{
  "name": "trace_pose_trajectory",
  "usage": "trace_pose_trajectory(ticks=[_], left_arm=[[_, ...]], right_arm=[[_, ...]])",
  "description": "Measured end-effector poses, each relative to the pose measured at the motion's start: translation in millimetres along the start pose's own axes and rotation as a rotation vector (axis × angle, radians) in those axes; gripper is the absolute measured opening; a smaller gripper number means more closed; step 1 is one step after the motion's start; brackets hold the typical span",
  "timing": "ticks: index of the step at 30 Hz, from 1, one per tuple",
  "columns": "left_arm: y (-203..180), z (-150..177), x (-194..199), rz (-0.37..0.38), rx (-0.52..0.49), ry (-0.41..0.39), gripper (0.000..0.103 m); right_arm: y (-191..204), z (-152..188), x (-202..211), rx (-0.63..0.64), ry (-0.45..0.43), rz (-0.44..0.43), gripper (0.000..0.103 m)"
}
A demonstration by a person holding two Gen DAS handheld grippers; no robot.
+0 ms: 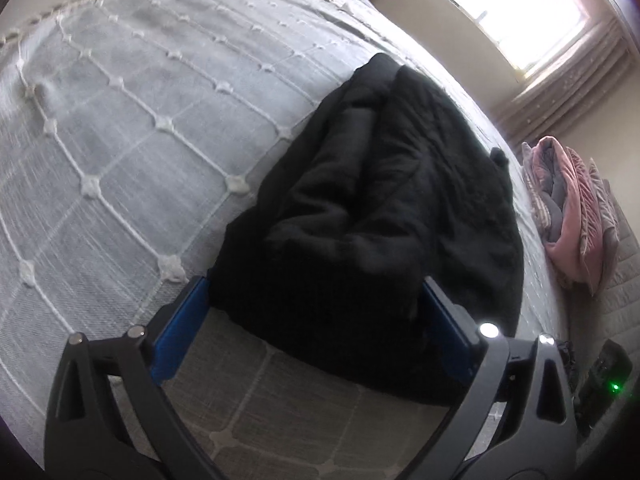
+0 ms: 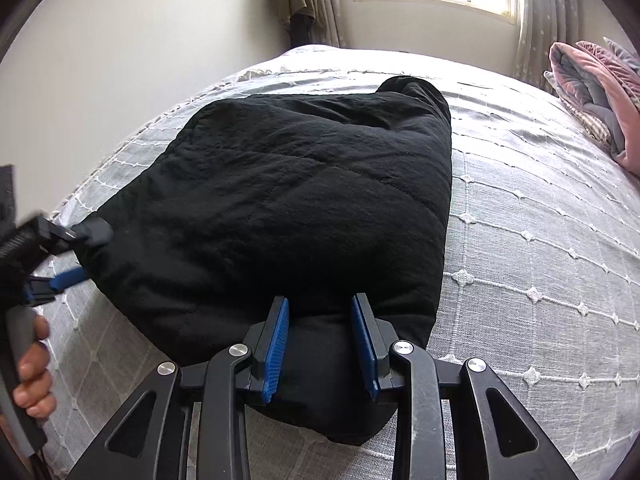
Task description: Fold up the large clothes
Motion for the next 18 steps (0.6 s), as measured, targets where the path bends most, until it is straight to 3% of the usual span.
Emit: trace_pose_trajectory(ticks=[6, 14, 16, 18], left_arm=[[7.6, -2.0, -9.0, 0.057, -0.001, 0.009, 0.103], [4.5, -2.5, -10.3, 0.054, -0.013, 0.014, 0.103], [5.0, -3.0, -10.7, 0.064, -0.01, 0.022, 0.103], [6.0, -4.9, -12.4, 0.085, -0.003, 0.039, 0.103]], right_arm=[[-1.5, -0.4, 1.3, -0.001, -0.002, -0.012, 0.033], [-1.6, 0.3, 6.3, -0.008, -0.028, -0.025, 0.036], [-1.2, 0.1, 7.9, -0.011, -0.032, -0.035, 0.04], [0.8, 0.2, 8.9, -0.007, -0.037, -0.052, 0.06]])
Point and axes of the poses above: each gripper's, at about its wrist camera, not at the fingertips, and x roughly against the way its jaws point, y to its left, z to its underside, the point moved 7 cm from there along -x, roughly the way its jaws point, and after that the axes turned 15 degrees about y, right-handed, at the moved point
